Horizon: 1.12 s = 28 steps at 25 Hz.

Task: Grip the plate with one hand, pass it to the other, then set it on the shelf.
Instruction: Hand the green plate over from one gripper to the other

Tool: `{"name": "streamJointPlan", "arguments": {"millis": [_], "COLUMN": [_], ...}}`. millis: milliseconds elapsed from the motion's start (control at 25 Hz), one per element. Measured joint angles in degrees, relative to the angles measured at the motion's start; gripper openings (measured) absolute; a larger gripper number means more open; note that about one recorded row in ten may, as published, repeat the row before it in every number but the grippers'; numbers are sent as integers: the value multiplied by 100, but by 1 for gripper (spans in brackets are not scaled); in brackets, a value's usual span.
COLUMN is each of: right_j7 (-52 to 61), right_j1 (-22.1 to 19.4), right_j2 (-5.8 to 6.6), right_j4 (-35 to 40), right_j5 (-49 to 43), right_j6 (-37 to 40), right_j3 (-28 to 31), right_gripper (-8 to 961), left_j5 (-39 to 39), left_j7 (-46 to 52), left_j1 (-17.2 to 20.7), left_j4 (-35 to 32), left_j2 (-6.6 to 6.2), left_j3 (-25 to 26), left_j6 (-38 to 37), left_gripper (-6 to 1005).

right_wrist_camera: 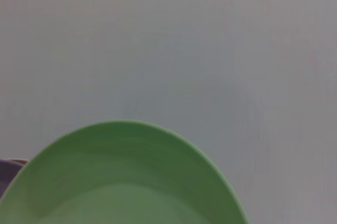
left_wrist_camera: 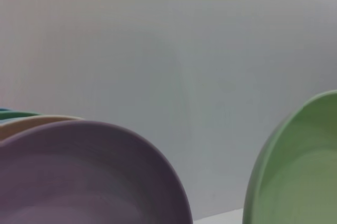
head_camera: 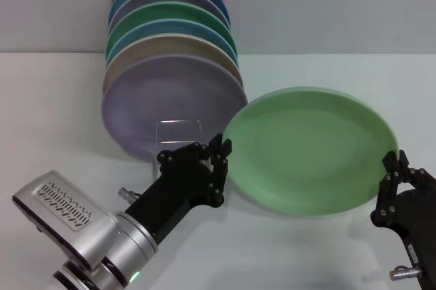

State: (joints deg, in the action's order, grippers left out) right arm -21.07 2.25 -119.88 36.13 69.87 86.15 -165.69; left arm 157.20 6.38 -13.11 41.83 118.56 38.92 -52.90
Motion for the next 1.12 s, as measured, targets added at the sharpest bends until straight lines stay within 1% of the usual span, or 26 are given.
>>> {"name": "streamJointPlan", "arguments": {"millis": [1120], "right_j7": [-2], "right_j1": [-73], "right_j2": [0], "right_j4": [21], "right_j5": [-45], "right_j6": [57], "right_j3": [-7], "right_gripper": [19], "left_j5": [-11], "left_j7": [-40], "left_j1": [-21], "left_j4": [-8], "left_j2": [9], "left_j3": [1], "left_j6": [60], "left_gripper": [71]}}
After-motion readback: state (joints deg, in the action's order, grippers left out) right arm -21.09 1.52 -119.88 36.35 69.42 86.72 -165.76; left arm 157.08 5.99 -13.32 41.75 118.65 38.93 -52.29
